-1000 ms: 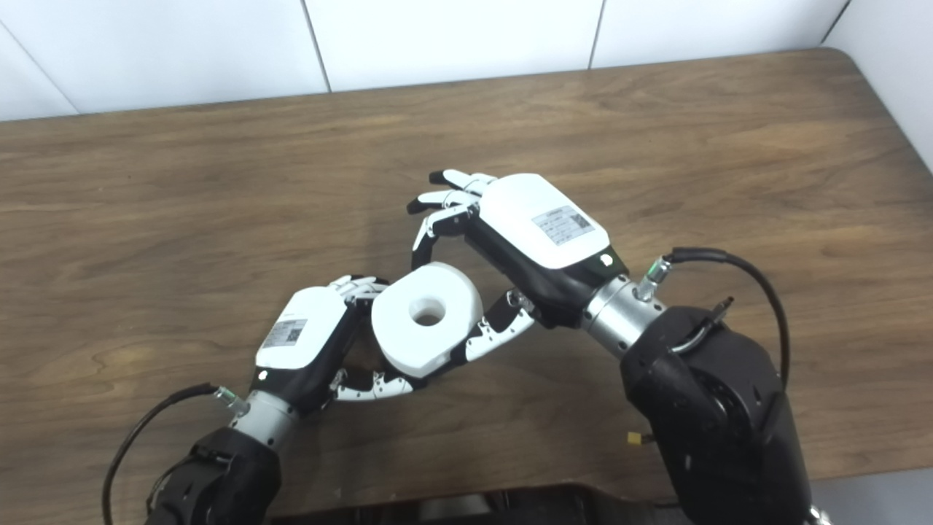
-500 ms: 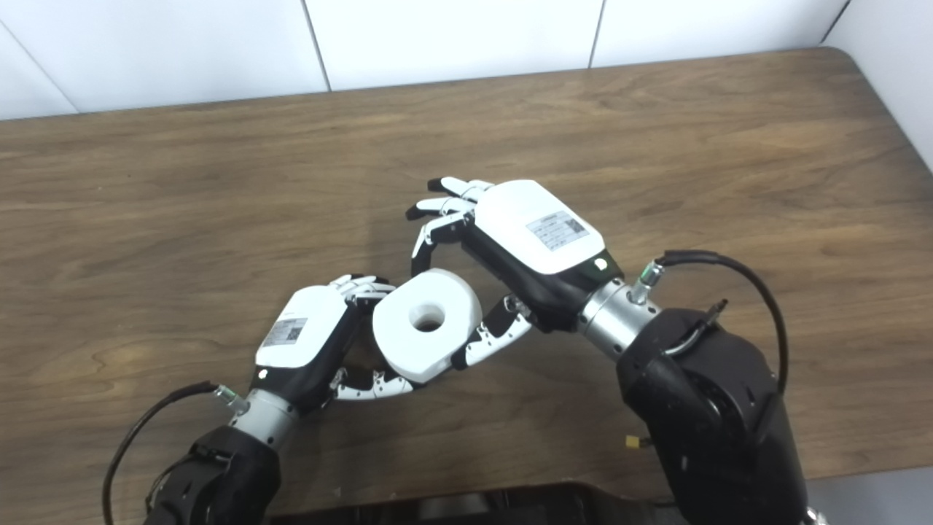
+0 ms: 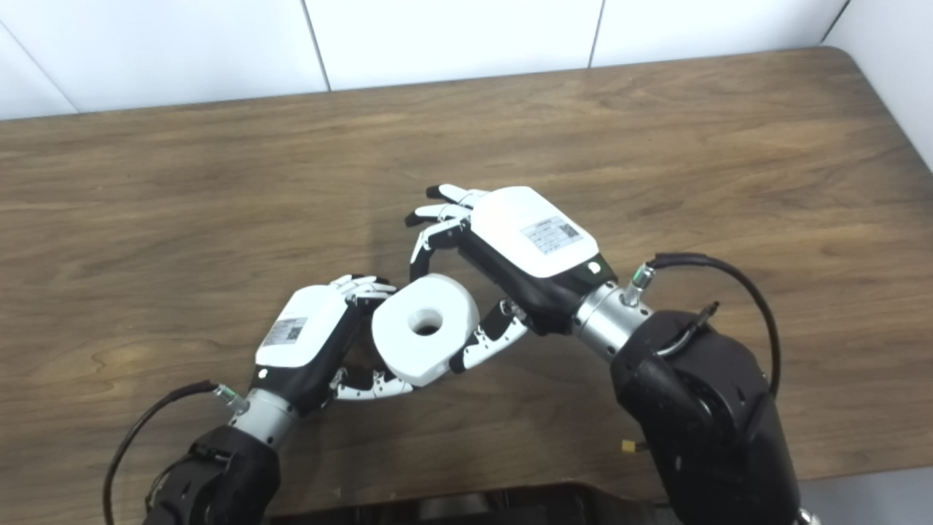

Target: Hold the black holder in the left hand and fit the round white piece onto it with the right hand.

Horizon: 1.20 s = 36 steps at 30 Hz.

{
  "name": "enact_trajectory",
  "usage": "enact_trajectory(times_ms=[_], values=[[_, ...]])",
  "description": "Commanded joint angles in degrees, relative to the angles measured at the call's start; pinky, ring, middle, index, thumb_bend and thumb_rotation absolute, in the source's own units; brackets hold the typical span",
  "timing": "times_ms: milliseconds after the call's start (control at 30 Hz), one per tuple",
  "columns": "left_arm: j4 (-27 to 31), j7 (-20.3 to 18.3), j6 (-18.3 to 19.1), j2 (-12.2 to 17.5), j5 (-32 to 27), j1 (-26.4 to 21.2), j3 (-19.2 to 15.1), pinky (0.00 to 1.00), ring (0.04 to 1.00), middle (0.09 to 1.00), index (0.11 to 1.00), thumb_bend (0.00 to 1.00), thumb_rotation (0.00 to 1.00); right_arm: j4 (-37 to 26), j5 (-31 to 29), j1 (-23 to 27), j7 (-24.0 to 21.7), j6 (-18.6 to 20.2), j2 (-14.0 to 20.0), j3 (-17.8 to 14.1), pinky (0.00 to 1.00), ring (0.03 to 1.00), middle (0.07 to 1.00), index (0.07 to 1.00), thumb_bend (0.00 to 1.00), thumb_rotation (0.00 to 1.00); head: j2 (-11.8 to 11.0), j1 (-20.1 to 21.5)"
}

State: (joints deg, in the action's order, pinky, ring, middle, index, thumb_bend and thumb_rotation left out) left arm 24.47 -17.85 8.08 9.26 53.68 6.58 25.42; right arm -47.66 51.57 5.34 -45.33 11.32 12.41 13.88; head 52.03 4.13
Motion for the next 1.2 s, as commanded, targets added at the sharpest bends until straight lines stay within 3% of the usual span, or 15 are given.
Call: enact_trajectory(times_ms=[0,1167], values=[[0.36,-1.89,0.31,-0.05,-0.12,0.60,0.65,0.90,0.837,0.764,0.490,0.51,0.05,-0.91,-0.32,0.67,1.87,-1.70,-0.12,-0.51,0.89,0.935,0.842,0.486,0.51,0.15,0.06,0.02],[1.28,-2.63,0.49,-0.08,-0.13,0.63,0.45,0.90,0.836,0.764,0.490,0.51,0.05,2.87,-1.11,-0.56,6.98,-5.90,0.73,-2.50,0.87,0.912,0.820,0.485,0.52,0.14,0.19,0.93]])
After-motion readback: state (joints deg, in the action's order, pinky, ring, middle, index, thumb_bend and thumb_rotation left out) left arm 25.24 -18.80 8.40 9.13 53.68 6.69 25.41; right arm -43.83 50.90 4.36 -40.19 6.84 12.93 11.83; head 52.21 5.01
